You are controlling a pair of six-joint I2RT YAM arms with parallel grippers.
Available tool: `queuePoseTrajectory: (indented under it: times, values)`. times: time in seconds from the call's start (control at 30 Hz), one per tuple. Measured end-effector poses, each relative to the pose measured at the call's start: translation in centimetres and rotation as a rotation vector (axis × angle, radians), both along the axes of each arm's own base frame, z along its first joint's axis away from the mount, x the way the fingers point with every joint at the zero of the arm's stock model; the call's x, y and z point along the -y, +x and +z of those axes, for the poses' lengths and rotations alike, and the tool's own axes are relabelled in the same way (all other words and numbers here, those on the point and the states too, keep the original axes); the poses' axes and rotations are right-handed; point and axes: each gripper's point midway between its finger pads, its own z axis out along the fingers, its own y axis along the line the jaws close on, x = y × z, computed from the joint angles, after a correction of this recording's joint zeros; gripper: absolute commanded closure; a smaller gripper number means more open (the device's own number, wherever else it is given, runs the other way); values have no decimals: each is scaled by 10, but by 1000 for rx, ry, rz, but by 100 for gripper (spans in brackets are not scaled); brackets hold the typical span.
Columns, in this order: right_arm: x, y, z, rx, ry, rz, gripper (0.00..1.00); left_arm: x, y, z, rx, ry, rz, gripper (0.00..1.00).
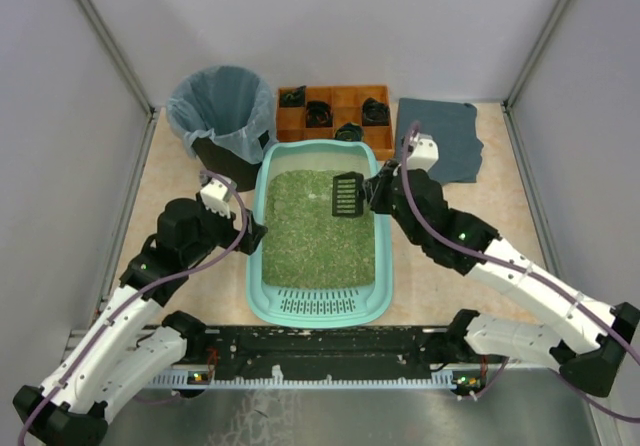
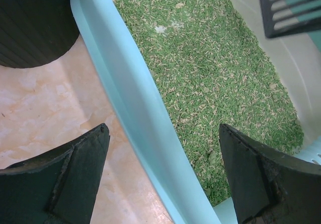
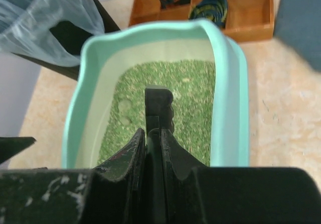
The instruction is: Clean the litter box
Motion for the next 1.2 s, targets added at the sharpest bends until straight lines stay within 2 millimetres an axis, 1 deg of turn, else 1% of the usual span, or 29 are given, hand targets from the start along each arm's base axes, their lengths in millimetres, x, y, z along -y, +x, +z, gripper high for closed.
queuePoseTrajectory:
  times: [0.13, 0.33, 0.4, 0.53, 0.6, 0.63, 0.67, 0.73, 0.83, 0.93, 1.0, 1.13, 1.17, 1.2]
  values:
    - [-8, -1, -38, -100, -19, -2, 100, 0, 0, -1, -2, 1, -1, 6]
    - [-26, -3, -109, -263, -56, 12, 100, 1, 0, -2, -7, 2, -2, 6]
    - [-32, -3, -127, -307, -63, 17, 100, 1, 0, -2, -6, 3, -2, 6]
    - [-49, 3, -143, -345, -36, 26, 99, 0, 0, -2, -6, 3, -1, 6]
    - [-56, 5, -150, -360, -26, 28, 91, 0, 0, -2, -6, 3, -1, 6]
    - [-60, 7, -153, -367, -21, 31, 82, 0, 0, -2, -6, 3, -1, 6]
    - [-62, 8, -154, -372, -18, 34, 78, 0, 0, -2, -6, 3, -1, 6]
    - [-66, 9, -156, -377, -19, 38, 70, 0, 0, -2, -6, 3, -1, 6]
    - [-63, 6, -160, -394, -34, 38, 60, 0, 0, -2, -6, 3, -1, 6]
    - [-59, 4, -158, -395, -40, 35, 53, 1, 0, -2, -7, 1, -1, 6]
    - [-55, 2, -152, -383, -39, 30, 49, 1, 0, -2, -8, 0, 0, 6]
    - [-41, -1, -128, -331, -25, 14, 44, 0, 1, -2, -8, 1, 2, 5]
    - [-37, -2, -122, -317, -21, 8, 42, 0, 1, -2, -8, 2, 4, 4]
    - [-33, -2, -116, -302, -17, 3, 37, 0, 1, -2, -8, 2, 6, 3]
